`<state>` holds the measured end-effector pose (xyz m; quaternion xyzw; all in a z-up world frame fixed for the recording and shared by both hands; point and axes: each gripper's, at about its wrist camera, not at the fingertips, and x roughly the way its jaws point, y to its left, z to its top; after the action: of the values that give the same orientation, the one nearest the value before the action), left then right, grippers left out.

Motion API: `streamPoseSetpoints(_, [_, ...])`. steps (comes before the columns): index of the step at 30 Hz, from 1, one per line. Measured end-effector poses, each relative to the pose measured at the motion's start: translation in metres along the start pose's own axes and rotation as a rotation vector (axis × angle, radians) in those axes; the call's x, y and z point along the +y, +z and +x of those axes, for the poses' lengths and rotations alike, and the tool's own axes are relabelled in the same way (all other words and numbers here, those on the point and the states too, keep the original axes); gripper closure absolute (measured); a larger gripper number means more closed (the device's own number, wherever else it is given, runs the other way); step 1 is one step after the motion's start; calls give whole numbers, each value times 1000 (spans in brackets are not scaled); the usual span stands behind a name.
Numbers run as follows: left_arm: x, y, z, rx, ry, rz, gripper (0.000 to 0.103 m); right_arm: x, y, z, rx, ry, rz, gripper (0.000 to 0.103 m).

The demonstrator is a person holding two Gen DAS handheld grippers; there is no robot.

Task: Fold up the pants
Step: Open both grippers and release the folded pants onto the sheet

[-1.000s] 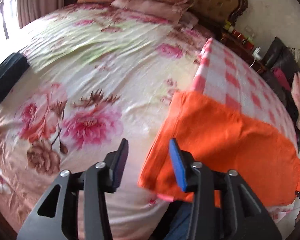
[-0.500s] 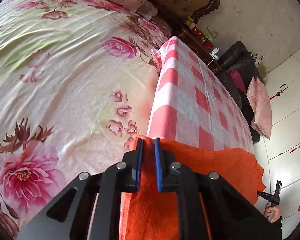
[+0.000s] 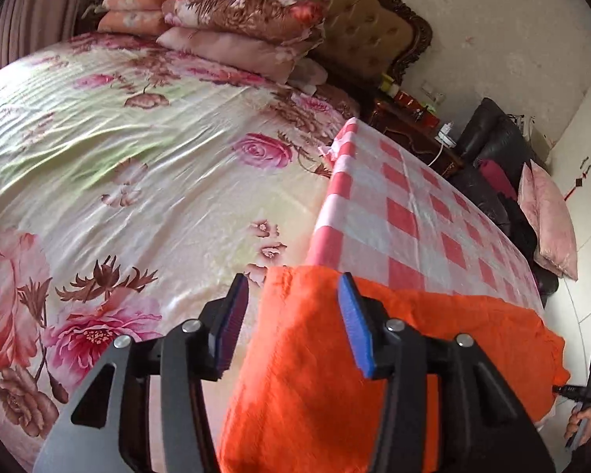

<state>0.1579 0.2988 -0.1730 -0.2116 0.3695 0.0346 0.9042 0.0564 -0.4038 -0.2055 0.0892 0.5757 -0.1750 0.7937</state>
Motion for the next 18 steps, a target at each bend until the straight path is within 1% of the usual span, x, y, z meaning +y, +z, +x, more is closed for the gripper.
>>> streamPoseSetpoints(2, [-19,-20,-16,1,-22,52,50,-1,0,0,-3,6,4,96])
streamPoseSetpoints(4, [-38,-39,-23,33,-49,89,51,-4,-1,0,-7,22,16,96])
streamPoseSetpoints(5, [-54,-50,-20,61,-77,118,52,-7,-1,0,-9,35,29,96])
streamPoseSetpoints(6, [-70,-61,-18,92,-112,165,52,-8,0,0,-11,40,35,96])
streamPoseSetpoints(7, [-89,-72,-15,115,-133,230,54,-8,1,0,-15,41,36,96])
streamPoseSetpoints(8, [-108,-81,-8,132,-127,295,56,-6,1,-2,-25,35,30,96])
streamPoseSetpoints(9, [-122,-87,1,153,-113,339,57,-4,2,-4,-41,28,23,97])
streamPoseSetpoints(10, [-133,-88,14,178,-94,371,64,-4,3,-8,-63,22,20,97])
streamPoseSetpoints(11, [-141,-88,24,190,-87,380,70,-4,3,-12,-80,23,23,97])
streamPoseSetpoints(12, [-149,-85,32,188,-101,380,70,-6,4,-20,-110,35,31,97])
streamPoseSetpoints(13, [-157,-82,38,188,-119,384,70,-7,5,-24,-125,46,36,97])
streamPoseSetpoints(14, [-167,-79,47,196,-121,403,70,-8,5,-26,-127,52,37,97])
streamPoseSetpoints(16, [-184,-71,67,217,-96,433,70,-10,4,-22,-87,57,18,97])
streamPoseSetpoints(18, [-200,-61,81,225,-94,442,70,-16,0,-17,-71,68,28,97])
